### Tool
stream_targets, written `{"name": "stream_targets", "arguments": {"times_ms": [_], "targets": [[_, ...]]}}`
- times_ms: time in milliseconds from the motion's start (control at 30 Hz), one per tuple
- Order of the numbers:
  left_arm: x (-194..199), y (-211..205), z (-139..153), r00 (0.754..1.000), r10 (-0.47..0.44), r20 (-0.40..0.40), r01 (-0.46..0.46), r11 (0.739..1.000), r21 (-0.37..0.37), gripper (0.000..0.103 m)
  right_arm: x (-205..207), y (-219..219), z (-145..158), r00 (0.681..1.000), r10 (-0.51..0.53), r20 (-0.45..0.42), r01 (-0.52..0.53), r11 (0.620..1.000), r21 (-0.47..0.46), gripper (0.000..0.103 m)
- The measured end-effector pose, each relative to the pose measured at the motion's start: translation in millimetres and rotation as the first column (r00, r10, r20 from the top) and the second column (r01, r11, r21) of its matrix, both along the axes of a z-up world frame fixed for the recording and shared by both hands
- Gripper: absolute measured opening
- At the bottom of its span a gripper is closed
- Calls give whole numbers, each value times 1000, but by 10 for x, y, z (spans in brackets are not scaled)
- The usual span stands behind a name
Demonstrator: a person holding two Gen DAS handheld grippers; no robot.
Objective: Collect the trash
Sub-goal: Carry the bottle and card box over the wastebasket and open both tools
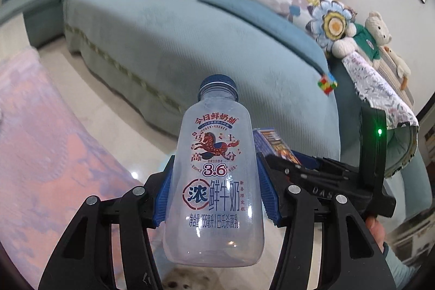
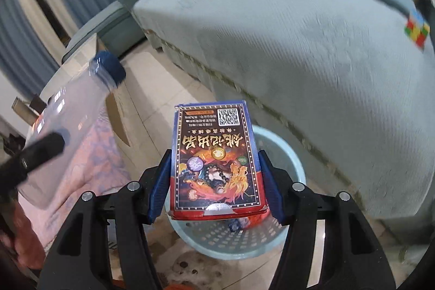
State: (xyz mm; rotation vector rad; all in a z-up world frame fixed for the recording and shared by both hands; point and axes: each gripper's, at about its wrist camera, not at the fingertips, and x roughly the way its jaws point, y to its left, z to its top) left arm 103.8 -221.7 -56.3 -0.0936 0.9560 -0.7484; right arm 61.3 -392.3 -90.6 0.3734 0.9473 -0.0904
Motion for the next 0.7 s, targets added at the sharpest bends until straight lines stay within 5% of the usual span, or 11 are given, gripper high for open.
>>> {"name": "stream_targets", "arguments": {"times_ms": [433, 700], "targets": [[-12, -117, -142, 998, -55, -23, 56, 998, 18, 59, 24, -100, -358, 994, -43, -97, 45, 999, 18, 58], [-78, -78, -44, 998, -58, 1, 58, 998, -20, 59, -1, -105, -206, 998, -35, -51, 34, 999, -7, 58]]}}
